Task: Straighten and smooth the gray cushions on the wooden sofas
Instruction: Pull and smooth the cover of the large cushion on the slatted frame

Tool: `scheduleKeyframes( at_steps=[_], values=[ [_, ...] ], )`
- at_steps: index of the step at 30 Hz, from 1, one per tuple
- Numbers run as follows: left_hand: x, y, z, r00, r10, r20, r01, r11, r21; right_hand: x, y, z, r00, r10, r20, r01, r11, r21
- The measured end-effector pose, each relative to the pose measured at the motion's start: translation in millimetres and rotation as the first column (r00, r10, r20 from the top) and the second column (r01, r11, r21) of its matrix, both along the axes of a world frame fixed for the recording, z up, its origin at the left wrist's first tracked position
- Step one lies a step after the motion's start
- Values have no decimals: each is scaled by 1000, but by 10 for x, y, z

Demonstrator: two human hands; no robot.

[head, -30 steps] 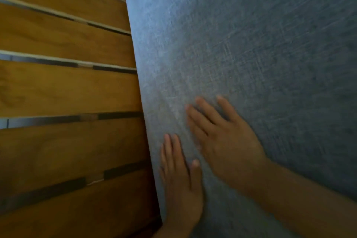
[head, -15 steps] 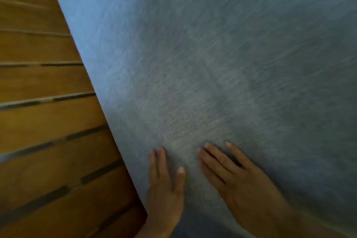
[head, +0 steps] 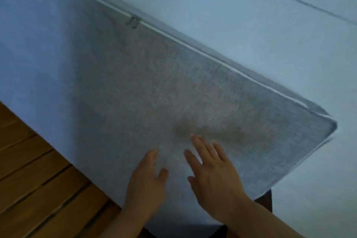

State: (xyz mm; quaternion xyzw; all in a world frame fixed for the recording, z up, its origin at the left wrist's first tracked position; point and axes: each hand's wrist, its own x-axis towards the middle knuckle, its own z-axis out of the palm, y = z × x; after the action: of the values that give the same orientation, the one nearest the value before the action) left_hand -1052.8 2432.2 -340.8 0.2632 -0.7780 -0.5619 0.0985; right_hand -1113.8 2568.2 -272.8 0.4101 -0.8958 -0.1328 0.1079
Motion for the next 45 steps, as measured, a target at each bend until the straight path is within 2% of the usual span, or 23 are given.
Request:
scheduleKeyframes(
  at_steps=[5,7,9,11,13,16,26,31,34,40,45],
  values=[
    [281,-285,464,982,-162,99,177,970,-167,297,-123,232,985,-143,99,155,980,-123],
    [366,-359,615,975,-187,124,207,963,-175,475,-180,362,968,-187,166,212,966,-149],
    [444,-405,758,962,-223,160,251,950,-184,611,-201,449,966,-155,207,198,958,-209],
    [550,-400,919,939,-280,197,315,933,-173,768,-136,571,933,-170,317,252,939,-236],
    [719,-389,1109,928,-306,214,346,920,-185,931,-67,676,920,-183,347,285,919,-272],
    [1014,-382,1411,919,-325,222,372,903,-214,1217,61,829,878,-222,425,348,905,-246],
    [2060,-176,2451,885,-340,319,446,816,-368,2236,468,1454,895,-134,426,269,924,-273],
    [2579,-343,2870,845,-301,443,503,731,-461,2542,497,1828,899,-111,424,249,925,-287],
    [2853,-518,3114,849,-270,454,488,731,-478,2710,492,2033,908,-115,403,253,917,-307],
    [3219,-1000,3328,861,-291,417,479,738,-475,3064,315,2234,893,-180,413,321,897,-303],
    [3386,-1602,3277,842,-340,420,520,718,-462,3326,-281,2243,862,-229,453,384,877,-287]
  ],
)
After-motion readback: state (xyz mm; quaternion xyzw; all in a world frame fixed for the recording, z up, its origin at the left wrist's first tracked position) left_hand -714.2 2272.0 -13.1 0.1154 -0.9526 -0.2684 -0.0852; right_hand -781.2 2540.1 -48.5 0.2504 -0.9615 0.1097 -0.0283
